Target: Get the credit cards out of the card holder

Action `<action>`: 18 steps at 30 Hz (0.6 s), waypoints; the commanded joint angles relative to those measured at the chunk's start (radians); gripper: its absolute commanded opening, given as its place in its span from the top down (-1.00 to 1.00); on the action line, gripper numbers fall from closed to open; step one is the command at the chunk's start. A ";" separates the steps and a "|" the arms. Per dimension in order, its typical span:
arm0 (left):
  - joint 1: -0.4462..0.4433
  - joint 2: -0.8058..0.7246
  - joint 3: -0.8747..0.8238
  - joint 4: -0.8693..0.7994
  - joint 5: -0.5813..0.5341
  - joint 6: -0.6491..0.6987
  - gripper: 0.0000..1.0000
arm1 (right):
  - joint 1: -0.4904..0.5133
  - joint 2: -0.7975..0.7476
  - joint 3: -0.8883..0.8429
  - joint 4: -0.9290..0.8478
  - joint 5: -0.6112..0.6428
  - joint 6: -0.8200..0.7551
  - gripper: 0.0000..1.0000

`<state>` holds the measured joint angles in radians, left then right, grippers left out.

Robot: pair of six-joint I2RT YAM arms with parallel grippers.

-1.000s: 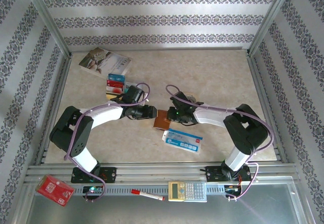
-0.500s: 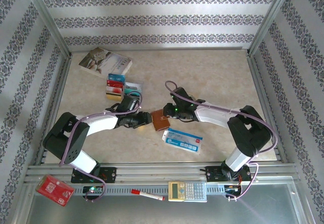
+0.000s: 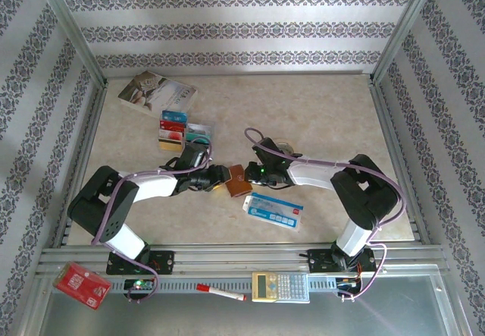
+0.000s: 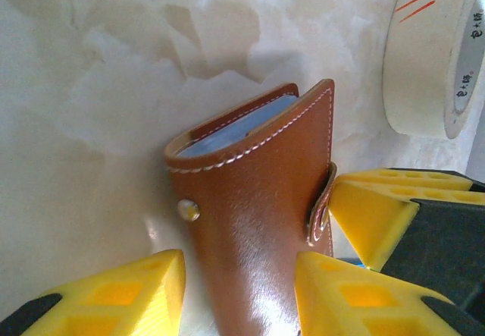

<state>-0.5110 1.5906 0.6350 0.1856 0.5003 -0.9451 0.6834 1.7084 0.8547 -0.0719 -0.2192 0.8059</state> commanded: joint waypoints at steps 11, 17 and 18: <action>-0.013 0.024 -0.025 0.142 0.049 -0.047 0.14 | 0.013 0.053 -0.023 0.057 -0.072 0.079 0.59; -0.013 -0.034 -0.019 0.134 0.045 -0.003 0.43 | -0.006 0.003 -0.049 0.091 -0.056 0.069 0.58; -0.013 -0.047 -0.012 0.120 0.046 0.017 0.49 | -0.013 -0.021 -0.057 0.098 -0.044 0.054 0.57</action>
<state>-0.5106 1.5940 0.6109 0.2630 0.5167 -0.9730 0.6800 1.7218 0.8310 0.0132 -0.2630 0.8688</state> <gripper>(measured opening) 0.277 0.212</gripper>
